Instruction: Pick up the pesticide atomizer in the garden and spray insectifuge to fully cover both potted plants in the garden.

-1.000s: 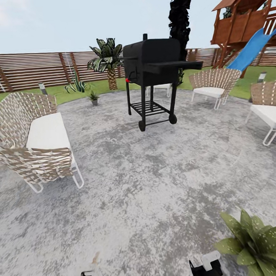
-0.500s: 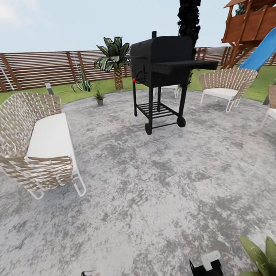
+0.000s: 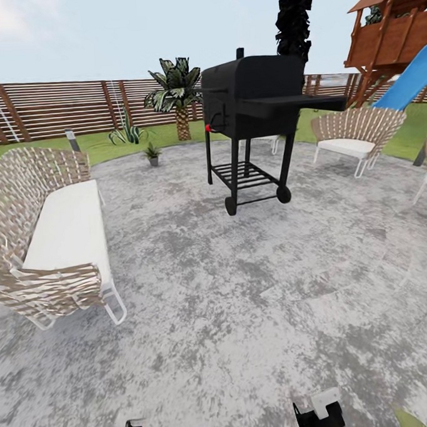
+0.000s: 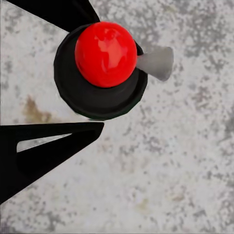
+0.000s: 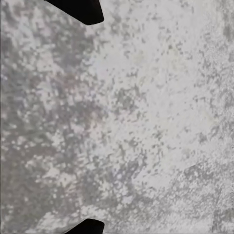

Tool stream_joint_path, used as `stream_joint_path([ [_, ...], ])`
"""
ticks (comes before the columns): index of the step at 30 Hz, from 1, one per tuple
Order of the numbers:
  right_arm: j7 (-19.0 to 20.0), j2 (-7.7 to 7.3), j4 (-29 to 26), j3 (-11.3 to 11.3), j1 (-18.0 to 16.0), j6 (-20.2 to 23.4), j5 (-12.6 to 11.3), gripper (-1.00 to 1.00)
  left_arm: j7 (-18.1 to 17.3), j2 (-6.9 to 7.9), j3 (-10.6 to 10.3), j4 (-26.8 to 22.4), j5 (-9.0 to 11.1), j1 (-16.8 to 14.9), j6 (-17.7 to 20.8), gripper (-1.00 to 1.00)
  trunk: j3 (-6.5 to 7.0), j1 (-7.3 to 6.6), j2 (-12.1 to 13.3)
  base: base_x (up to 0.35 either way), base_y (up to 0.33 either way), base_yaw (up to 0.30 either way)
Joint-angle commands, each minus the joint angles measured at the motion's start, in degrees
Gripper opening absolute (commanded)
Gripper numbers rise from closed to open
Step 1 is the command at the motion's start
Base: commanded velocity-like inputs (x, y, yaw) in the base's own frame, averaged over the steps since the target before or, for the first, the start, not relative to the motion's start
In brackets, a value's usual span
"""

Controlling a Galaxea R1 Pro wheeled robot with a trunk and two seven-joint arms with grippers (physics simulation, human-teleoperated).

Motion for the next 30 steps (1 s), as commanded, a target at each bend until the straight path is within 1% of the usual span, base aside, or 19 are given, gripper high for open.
stream_joint_path([
  [1,-0.38,0.0,0.1,-0.25,-0.05,-0.19,0.61,1.0,0.2,0.01,-0.5,0.01,0.38,-0.02,-0.13,-1.0,-0.05,0.02,-0.02,0.335,0.0,0.0],
  [30,-0.44,-0.09,0.01,-0.32,-0.03,-0.19,0.44,1.0,0.2,0.0,-0.5,-0.03,0.38,-0.02,-0.13,-1.0,-0.05,0.02,-0.02,0.337,0.0,0.0],
])
